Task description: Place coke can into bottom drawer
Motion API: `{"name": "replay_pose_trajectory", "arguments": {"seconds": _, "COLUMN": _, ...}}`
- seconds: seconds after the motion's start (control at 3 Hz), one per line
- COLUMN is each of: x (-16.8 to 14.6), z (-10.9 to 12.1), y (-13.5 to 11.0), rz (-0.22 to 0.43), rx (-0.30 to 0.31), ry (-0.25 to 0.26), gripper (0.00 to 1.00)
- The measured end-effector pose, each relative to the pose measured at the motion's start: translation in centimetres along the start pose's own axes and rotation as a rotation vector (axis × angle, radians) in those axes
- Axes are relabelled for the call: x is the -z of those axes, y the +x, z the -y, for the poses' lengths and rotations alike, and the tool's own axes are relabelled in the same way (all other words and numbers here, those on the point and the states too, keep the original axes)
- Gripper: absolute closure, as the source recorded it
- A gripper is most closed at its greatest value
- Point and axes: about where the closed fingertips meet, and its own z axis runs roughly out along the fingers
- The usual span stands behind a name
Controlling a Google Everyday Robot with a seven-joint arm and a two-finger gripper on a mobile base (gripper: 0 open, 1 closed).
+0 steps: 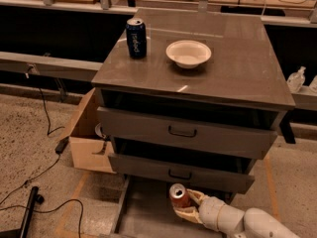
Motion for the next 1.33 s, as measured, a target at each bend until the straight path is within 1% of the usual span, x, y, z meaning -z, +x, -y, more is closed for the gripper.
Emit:
{"name": "replay_pose_trajectory", "arguments": {"seconds": 0.67, "x": -3.8, "z": -1.6, "y": 6.3, "rz": -0.022, "rx": 0.022, "ry": -0.009, "gripper": 1.00}}
{"name": "replay_pose_trajectory", "arguments": {"seconds": 1.33, "x": -7.5, "z": -2.8, "y": 12.1, "rz": -0.037, "rx": 0.060, "ry": -0.073, "gripper": 1.00}}
